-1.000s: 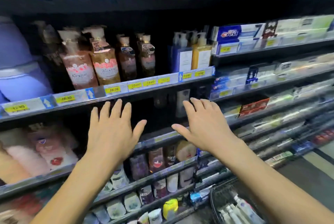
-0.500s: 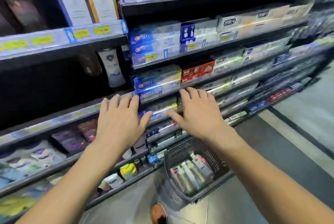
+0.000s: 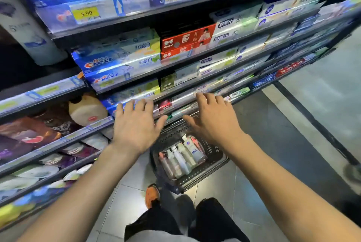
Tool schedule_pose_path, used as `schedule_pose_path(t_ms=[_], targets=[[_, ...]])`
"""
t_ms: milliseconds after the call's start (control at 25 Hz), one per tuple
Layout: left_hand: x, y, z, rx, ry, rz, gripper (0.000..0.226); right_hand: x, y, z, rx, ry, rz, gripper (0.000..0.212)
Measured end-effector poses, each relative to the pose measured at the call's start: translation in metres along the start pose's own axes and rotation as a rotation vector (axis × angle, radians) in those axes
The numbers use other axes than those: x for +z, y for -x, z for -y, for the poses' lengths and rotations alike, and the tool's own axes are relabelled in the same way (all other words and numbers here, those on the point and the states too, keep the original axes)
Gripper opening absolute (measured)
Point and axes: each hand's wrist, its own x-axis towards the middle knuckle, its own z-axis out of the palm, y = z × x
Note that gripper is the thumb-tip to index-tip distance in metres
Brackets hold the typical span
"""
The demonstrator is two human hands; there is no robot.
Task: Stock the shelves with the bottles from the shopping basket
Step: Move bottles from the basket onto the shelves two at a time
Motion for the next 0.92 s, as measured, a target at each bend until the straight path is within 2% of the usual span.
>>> schedule_pose_path(t_ms=[160,320,440,600,720,840,920], targets=[[0.069,-0.022,-0.045,-0.06,0.013,0.135,0.072,0.068,-0.031,-0.046,-0.011,-0.024,0.133,0.085],[0.147,-0.039,-0.097,-0.213,0.094,0.27,0.071,0.144,-0.063,-0.095,-0.064,-0.045,0.27,0.085],[0.215,-0.05,-0.124,-0.32,0.176,0.279,0.079,0.207,-0.083,-0.121,-0.08,-0.058,0.368,0.085],[0.327,-0.064,-0.142,-0.466,0.294,0.368,0.083,0.308,-0.105,-0.139,-0.056,-0.071,0.493,0.086],[0.425,-0.079,-0.15,-0.639,0.535,0.421,0.099,0.396,-0.118,-0.147,0.015,-0.146,0.546,0.09],[0.506,-0.089,-0.163,-0.889,0.886,0.366,0.104,0.477,-0.133,-0.152,0.104,-0.236,0.586,0.096],[0.559,-0.099,-0.172,-1.044,1.0,0.432,0.107,0.535,-0.147,-0.155,0.17,-0.264,0.635,0.1]])
